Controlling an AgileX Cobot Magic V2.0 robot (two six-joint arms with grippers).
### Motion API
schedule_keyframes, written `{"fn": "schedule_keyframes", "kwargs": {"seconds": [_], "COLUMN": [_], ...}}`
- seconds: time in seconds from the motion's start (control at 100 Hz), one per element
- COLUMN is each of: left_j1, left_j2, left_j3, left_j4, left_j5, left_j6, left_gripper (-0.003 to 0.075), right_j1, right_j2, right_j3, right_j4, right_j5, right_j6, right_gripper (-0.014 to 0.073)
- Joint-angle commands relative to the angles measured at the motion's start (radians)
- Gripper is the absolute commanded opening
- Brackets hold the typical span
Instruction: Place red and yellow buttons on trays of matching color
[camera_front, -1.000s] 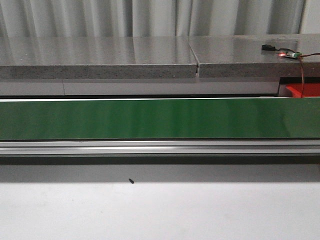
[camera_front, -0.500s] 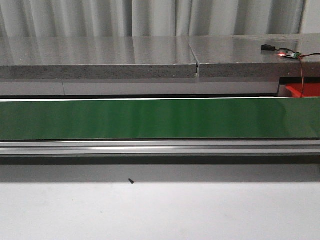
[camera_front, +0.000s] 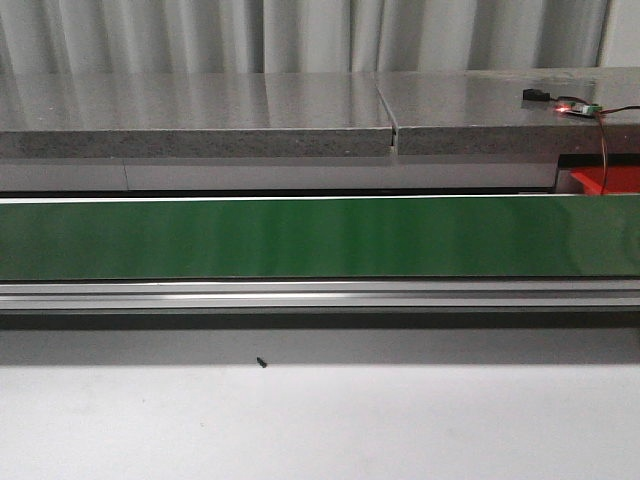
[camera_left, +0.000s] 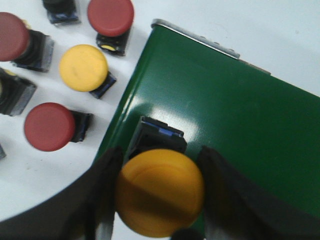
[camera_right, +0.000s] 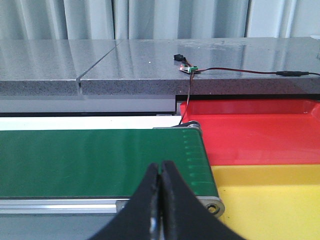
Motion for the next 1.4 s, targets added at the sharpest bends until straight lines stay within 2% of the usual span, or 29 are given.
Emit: {"fn": "schedule_keyframes", "kwargs": {"seconds": [0.0, 0.09, 0.16, 0.23, 0.36, 0.45, 0.62, 0.83, 1.04, 1.39], "left_j1": [-0.020, -0.024, -0.024, -0.024, -0.024, -0.027, -0.047, -0.016, 0.111, 0.317], "left_j2": [-0.009, 0.008, 0.021, 0.029, 0.029, 0.023, -0.039, -0.134, -0.200, -0.218], "left_j3": [-0.049, -0.049, -0.049, -0.049, -0.056, -0.067, -0.067, -0.067, -0.056, 0.017], "left_j4": [-0.013, -0.013, -0.013, -0.013, -0.021, -0.027, -0.032, -0.023, -0.023, -0.021], "left_j5": [-0.023, -0.003, 0.011, 0.015, 0.017, 0.007, -0.037, -0.009, 0.056, 0.072], "left_j6": [-0.007, -0.007, -0.007, -0.007, 0.000, 0.026, 0.028, 0.026, 0.026, 0.057], "left_gripper": [0.0244, 0.0247, 0.0278, 0.0349, 0.0531, 0.0594, 0.0594, 0.0587, 0.0587, 0.0587], "right_j1": [-0.008, -0.008, -0.008, -0.008, -0.008, -0.008, -0.008, -0.008, -0.008, -0.008], "right_j2": [-0.019, -0.019, -0.019, -0.019, -0.019, -0.019, -0.019, -0.019, -0.019, -0.019], "right_j3": [-0.014, -0.014, -0.014, -0.014, -0.014, -0.014, -0.014, -0.014, -0.014, -0.014], "right_j4": [-0.012, -0.012, -0.012, -0.012, -0.012, -0.012, -0.012, -0.012, -0.012, -0.012], "right_j5": [-0.076, -0.076, -0.076, -0.076, -0.076, -0.076, -0.076, -0.076, -0.076, -0.076], "right_j6": [-0.001, -0.001, -0.001, -0.001, -0.001, -0.001, -0.001, -0.001, -0.001, -0.001], "right_gripper": [-0.0067, -0.0067, -0.0067, -0.0067, -0.0067, -0.0067, -0.0067, -0.0067, -0.0067, -0.0067]}}
